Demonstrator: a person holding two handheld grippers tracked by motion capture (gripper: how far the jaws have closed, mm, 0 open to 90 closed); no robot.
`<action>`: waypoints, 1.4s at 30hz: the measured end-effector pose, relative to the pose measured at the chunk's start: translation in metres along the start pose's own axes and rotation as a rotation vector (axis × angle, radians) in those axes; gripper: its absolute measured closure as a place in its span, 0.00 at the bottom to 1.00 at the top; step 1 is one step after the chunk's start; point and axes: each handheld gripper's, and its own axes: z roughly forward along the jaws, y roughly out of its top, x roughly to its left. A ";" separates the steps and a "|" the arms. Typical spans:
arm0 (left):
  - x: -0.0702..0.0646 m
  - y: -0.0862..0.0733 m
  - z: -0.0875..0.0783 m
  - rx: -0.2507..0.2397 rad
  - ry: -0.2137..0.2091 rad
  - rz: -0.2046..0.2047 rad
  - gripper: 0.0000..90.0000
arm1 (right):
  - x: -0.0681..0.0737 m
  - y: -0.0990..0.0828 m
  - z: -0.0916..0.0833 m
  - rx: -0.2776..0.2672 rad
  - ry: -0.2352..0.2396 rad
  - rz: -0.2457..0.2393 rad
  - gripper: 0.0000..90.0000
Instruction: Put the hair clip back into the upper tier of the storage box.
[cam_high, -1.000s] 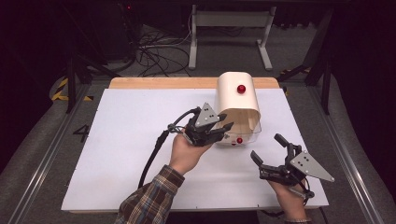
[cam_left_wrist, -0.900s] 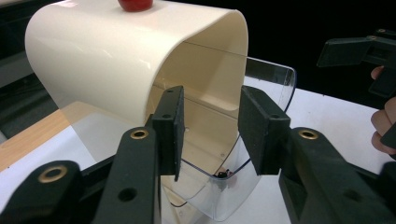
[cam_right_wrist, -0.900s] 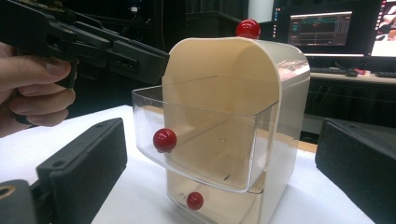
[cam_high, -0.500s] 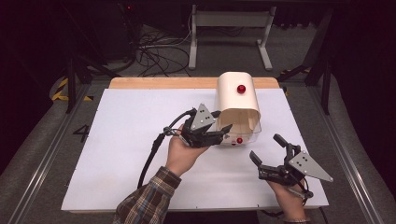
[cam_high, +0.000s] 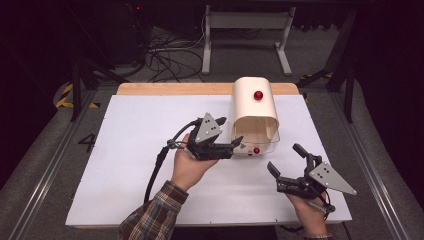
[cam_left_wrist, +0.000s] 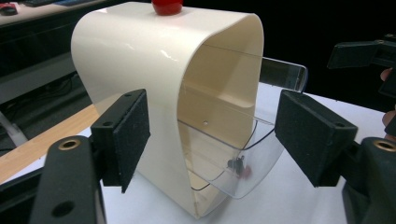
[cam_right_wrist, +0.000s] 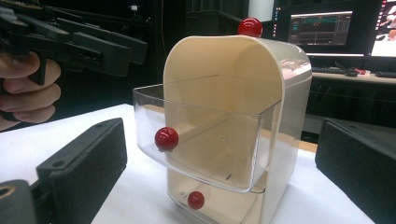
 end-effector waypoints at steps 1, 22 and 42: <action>0.001 -0.001 -0.001 -0.004 -0.001 -0.007 0.28 | 0.000 0.000 0.000 0.000 0.000 -0.001 0.03; 0.011 -0.012 -0.024 -0.057 0.041 -0.029 0.11 | 0.003 -0.001 0.002 0.007 0.004 -0.005 0.03; 0.017 -0.025 -0.046 -0.112 0.039 -0.048 0.07 | 0.004 -0.002 0.003 0.011 0.006 -0.005 0.03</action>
